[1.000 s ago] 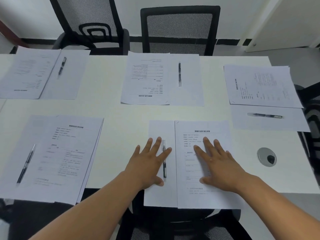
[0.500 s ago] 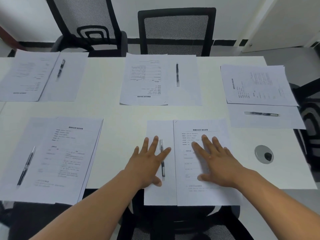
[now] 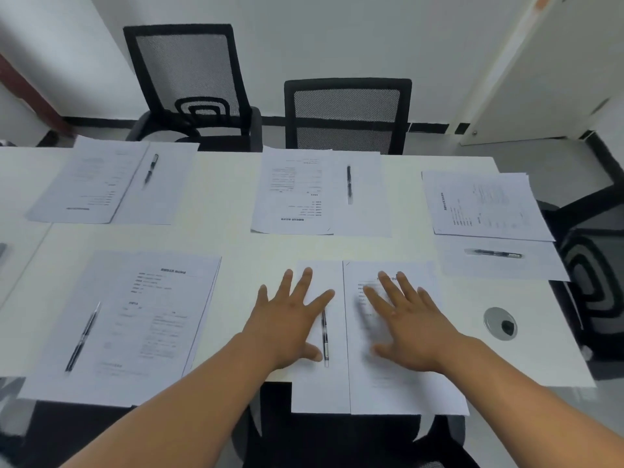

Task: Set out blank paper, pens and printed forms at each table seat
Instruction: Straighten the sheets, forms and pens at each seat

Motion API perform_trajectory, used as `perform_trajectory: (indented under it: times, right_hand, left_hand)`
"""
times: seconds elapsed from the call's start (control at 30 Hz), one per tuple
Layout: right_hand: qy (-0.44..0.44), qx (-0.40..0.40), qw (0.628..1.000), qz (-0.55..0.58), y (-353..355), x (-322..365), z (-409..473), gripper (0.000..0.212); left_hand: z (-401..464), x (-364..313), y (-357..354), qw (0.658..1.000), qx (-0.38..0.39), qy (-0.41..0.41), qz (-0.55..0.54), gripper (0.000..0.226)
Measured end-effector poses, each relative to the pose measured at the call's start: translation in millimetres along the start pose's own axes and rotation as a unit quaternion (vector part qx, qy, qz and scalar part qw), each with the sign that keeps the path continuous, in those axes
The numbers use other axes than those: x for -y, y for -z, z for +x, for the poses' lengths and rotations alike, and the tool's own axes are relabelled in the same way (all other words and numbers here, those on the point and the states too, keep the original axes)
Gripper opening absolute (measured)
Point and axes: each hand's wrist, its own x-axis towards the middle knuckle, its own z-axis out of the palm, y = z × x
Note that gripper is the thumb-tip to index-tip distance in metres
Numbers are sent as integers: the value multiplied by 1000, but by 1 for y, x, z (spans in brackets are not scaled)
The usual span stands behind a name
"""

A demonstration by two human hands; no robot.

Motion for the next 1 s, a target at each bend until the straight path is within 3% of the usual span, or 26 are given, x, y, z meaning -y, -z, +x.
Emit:
perform_trajectory:
  times: [0.37,0.77,1.0]
  right_hand:
    - [31,-76,995,-52,58,57,-49,96]
    - [164,-166,968,-97,90,138,-160,95]
    - [191,-206,955,-94,87,147,-225,98]
  left_hand:
    - [-69,0,47,995,-87,49,20,103]
    - [-244,-52,72,969,-111,211,60,113]
    - [-327,-93,70,952,-134,270,47,114]
